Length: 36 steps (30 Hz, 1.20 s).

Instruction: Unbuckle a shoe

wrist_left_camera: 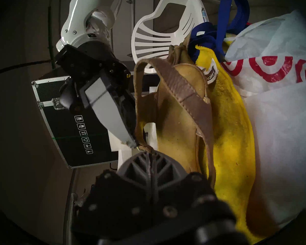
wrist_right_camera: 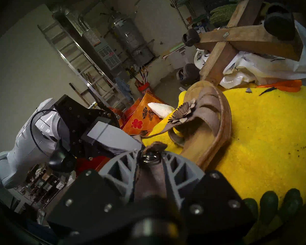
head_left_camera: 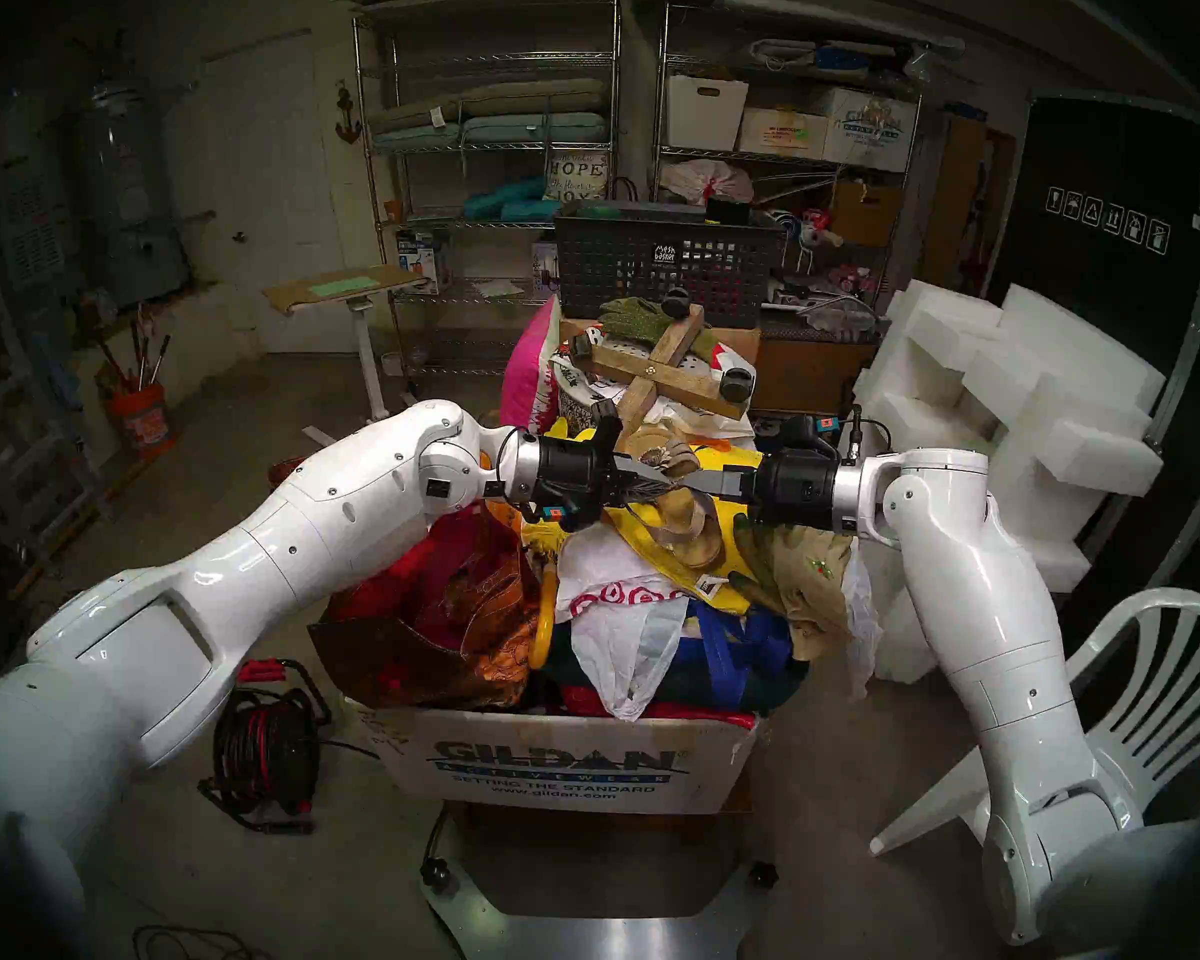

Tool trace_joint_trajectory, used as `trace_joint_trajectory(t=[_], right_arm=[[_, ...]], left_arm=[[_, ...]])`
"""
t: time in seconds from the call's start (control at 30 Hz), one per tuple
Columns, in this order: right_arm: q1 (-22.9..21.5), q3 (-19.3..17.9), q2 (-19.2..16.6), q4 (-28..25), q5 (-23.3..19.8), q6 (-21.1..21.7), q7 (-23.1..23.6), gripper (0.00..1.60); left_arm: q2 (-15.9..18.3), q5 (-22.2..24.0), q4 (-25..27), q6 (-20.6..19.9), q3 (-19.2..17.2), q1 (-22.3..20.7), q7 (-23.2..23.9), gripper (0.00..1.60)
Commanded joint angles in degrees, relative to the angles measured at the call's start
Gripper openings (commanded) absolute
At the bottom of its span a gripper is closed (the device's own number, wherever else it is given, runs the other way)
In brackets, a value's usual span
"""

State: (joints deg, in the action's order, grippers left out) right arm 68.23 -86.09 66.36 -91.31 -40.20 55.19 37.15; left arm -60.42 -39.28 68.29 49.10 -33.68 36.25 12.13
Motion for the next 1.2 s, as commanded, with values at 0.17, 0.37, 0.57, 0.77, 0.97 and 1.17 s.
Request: trace_joint_trajectory(t=[0.17,0.37,0.57,0.77,0.97,1.17], right_arm=[[-0.1,-3.1,-0.1,-1.5,-0.9,-0.2,-1.2,0.32],[0.0,-3.7,-0.3,-1.6,-1.0,-0.2,-1.5,0.33],[0.5,-4.1,-0.8,-1.4,-1.0,-0.2,-1.5,0.35],[1.3,-4.2,-1.4,-2.2,-1.0,-0.2,-0.8,0.37],[1.3,-4.1,-1.7,-2.9,-0.9,-0.2,-0.6,0.4],[1.6,-4.3,-1.7,-3.5,-1.0,-0.2,-0.5,0.41]], left_arm=[[0.1,0.0,0.4,0.1,-0.2,-0.7,0.4,0.0],[0.2,0.1,0.4,0.1,-0.1,-0.7,0.6,0.0],[0.3,-0.2,0.5,-0.5,-0.3,-0.7,0.7,0.0],[-1.1,-2.6,0.1,-6.2,-2.2,0.3,-2.8,0.0],[-2.9,-1.9,-0.1,-12.0,-4.0,0.8,-4.1,0.0],[-3.6,-1.3,0.7,-14.0,-4.2,1.4,-4.0,0.0]])
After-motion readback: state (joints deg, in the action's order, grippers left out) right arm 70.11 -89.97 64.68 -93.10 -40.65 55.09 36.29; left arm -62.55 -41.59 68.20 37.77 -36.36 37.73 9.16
